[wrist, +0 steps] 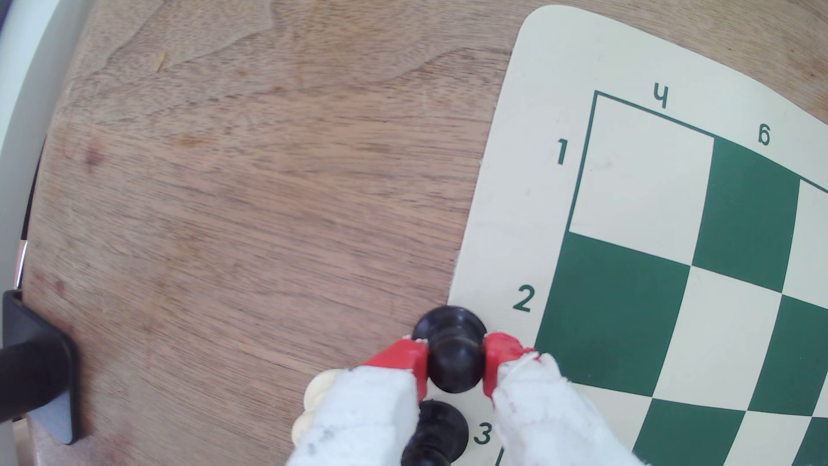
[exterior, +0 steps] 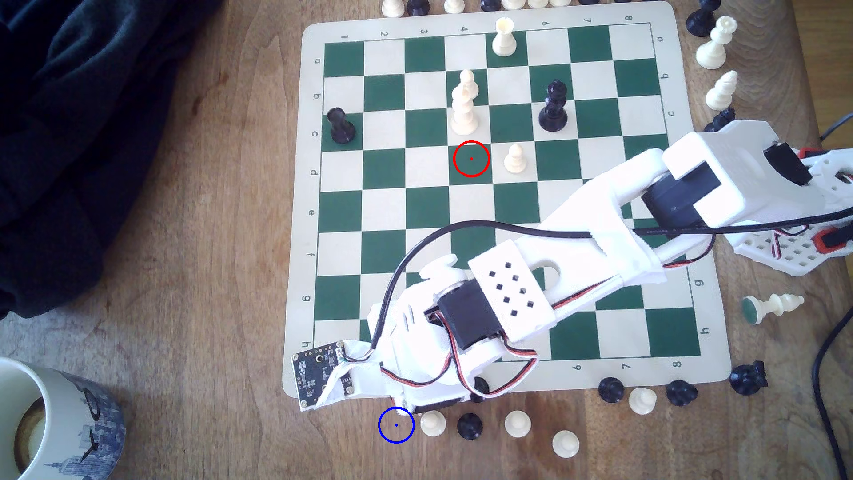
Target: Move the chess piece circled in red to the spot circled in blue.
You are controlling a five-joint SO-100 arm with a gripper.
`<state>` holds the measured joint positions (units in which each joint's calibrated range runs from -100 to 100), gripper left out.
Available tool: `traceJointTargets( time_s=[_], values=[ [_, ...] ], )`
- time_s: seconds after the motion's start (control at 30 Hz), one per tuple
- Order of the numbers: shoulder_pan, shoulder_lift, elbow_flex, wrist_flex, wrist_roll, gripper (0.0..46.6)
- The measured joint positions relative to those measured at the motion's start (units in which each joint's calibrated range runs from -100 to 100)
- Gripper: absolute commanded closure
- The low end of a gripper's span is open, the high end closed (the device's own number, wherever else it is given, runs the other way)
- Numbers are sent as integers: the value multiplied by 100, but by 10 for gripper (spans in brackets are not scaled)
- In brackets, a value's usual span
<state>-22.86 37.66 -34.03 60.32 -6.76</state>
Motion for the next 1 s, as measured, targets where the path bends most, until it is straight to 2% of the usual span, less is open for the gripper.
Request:
traceJointTargets(
  time_s=[0.6, 0.87, 1.0],
  values=[
    [147, -92, -407, 637, -98, 305],
    [59, -1877, 633, 900, -166, 306],
    [7, -3000, 1573, 932, -195, 355]
  ],
)
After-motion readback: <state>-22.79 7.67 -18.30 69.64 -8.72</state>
